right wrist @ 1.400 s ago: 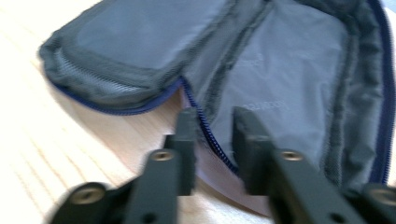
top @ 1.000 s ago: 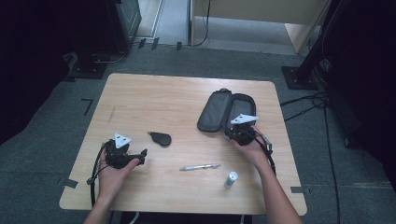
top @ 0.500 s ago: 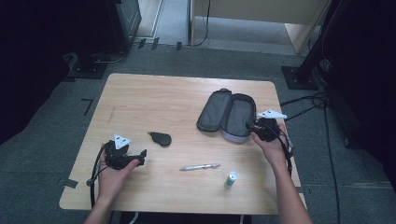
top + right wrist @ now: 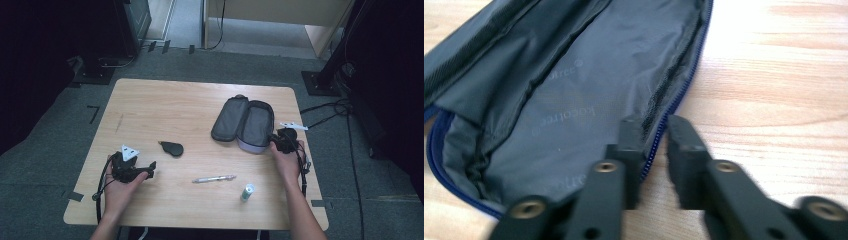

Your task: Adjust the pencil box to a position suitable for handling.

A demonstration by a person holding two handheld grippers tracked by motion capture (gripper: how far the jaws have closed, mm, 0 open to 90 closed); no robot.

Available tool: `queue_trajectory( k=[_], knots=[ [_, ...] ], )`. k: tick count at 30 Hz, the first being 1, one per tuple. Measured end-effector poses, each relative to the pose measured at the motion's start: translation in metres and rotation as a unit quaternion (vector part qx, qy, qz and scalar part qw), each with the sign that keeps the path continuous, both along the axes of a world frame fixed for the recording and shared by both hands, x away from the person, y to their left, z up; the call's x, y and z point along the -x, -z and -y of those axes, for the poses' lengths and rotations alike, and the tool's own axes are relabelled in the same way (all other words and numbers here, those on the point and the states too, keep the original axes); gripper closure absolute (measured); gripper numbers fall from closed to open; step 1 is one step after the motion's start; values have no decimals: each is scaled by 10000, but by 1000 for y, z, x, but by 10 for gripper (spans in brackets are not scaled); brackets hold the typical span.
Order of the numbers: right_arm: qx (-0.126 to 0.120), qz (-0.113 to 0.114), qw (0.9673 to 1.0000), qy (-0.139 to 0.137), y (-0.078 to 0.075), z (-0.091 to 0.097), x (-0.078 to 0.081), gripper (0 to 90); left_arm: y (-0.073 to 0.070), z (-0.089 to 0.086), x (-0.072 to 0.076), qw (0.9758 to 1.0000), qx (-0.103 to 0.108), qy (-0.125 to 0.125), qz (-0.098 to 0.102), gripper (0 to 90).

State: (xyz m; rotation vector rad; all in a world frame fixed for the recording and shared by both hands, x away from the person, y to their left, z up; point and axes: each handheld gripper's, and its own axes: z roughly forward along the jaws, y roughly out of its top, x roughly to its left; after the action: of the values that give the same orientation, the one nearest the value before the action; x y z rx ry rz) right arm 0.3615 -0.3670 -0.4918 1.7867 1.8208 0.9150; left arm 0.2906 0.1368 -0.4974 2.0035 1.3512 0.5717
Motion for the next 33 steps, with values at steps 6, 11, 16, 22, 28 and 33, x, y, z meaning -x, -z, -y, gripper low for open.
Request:
queue_trajectory(
  k=[6, 11, 16, 22, 28, 33],
  knots=[
    [-200, 200, 9993, 235, -3, -4, 0, 896, 0, 0, 0, 10000, 11, 17, 10, 74],
    [-403, 355, 9980, 324, -7, -13, -3, 897, 0, 1, 0, 10000, 16, 24, -1, 74],
    [-296, 329, 9988, 223, -2, -29, -6, 890, -1, 1, 0, 10000, 15, 30, -1, 74],
    [-333, 296, 9983, -371, 1, -43, -8, 805, -1, 0, 1, 10000, 33, 34, 9, 74],
    [-480, 205, 9949, -860, 2, -52, -8, 645, -1, 4, 0, 10000, 56, 47, 25, 74],
    [-555, 121, 9859, -1574, 2, -65, -7, 556, -3, 11, -1, 9999, 76, 116, 30, 74]
  ],
)
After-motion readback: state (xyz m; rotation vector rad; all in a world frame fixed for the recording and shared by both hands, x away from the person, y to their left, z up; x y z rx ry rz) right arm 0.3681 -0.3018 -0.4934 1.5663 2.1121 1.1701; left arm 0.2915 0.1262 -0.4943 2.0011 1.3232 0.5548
